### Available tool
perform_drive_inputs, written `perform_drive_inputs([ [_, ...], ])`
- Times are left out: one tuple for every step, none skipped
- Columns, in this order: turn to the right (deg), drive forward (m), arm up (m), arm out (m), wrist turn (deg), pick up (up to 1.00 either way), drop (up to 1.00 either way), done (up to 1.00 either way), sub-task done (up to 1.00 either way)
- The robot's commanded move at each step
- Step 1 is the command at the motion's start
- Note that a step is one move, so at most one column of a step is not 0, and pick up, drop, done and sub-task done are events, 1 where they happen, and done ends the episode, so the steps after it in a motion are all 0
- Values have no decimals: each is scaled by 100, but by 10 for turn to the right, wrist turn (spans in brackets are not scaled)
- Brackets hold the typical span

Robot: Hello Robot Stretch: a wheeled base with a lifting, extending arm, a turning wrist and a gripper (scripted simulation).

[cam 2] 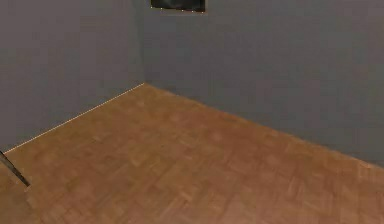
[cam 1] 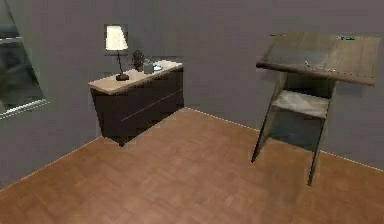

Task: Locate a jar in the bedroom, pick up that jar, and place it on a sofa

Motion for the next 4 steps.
perform_drive_inputs([
  [0, 100, 0, 0, 0, 0, 0, 0, 0],
  [0, 80, 0, 0, 0, 0, 0, 0, 0],
  [-450, 0, 0, 0, 0, 0, 0, 0, 0],
  [-450, 0, 0, 0, 0, 0, 0, 0, 0],
])
